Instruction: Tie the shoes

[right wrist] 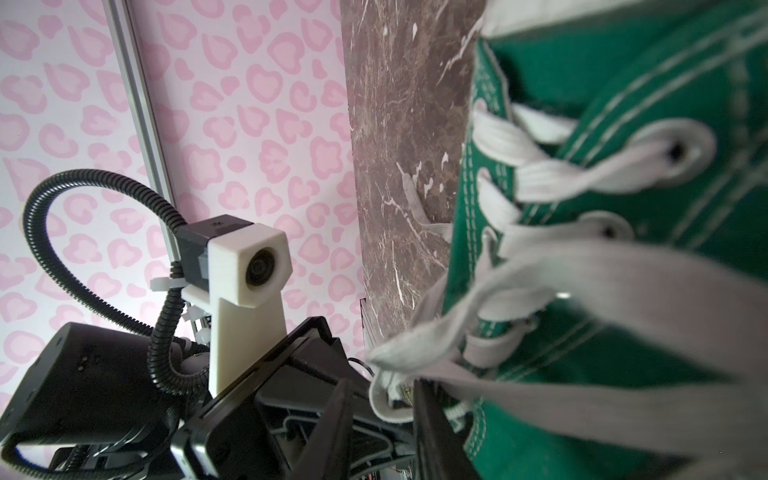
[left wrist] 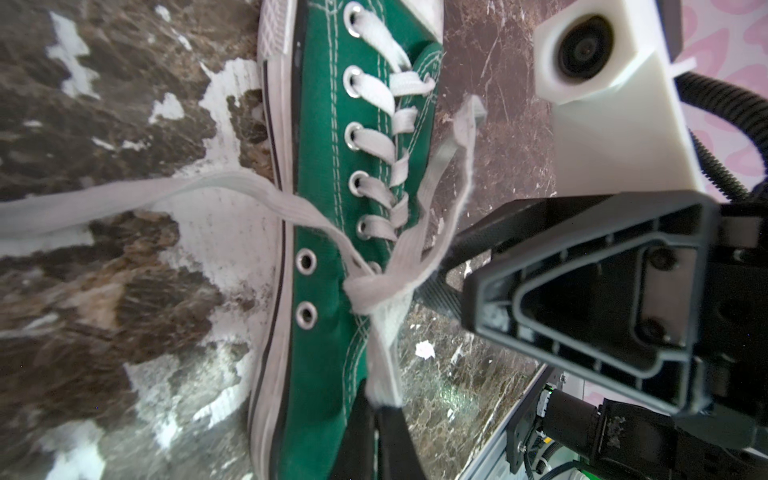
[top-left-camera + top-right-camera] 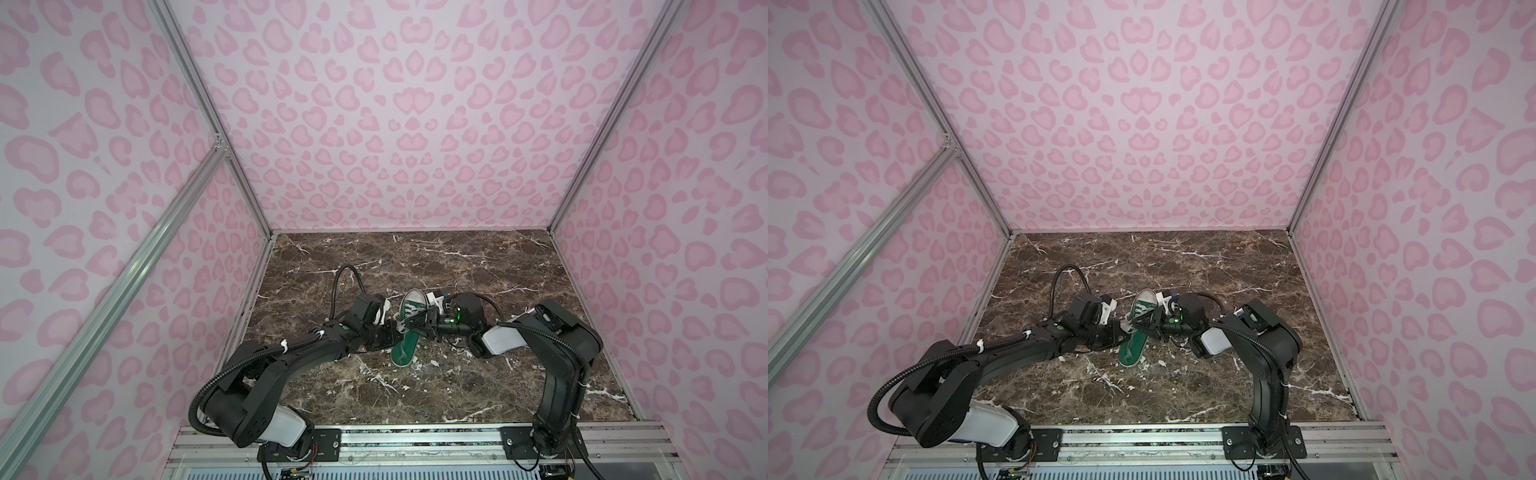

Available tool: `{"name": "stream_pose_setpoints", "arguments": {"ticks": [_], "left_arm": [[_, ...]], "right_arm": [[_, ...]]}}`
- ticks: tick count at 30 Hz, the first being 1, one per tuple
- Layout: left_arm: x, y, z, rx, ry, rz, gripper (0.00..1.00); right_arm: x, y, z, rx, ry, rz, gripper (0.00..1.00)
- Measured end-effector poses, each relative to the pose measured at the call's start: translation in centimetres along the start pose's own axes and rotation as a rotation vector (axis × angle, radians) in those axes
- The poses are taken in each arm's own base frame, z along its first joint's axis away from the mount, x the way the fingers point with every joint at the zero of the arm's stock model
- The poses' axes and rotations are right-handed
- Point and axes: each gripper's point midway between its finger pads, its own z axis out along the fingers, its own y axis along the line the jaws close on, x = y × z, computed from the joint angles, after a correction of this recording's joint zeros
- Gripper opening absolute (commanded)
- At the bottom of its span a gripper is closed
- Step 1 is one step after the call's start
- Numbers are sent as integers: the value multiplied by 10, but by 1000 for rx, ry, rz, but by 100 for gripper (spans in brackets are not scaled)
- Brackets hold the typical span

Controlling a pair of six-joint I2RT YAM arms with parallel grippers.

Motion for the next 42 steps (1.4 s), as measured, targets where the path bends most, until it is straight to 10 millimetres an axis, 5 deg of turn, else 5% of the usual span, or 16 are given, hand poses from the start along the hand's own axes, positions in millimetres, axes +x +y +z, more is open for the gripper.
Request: {"name": "stream_pose_setpoints", "arguments": {"ticks": [33, 42], "left_arm": [[14, 15, -8, -86, 54, 22, 5], [14, 14, -10, -83, 49, 25, 4]], "right_arm": [[2, -17, 1, 66, 9, 10, 31], [2, -16, 0, 64, 9, 9, 39]]}}
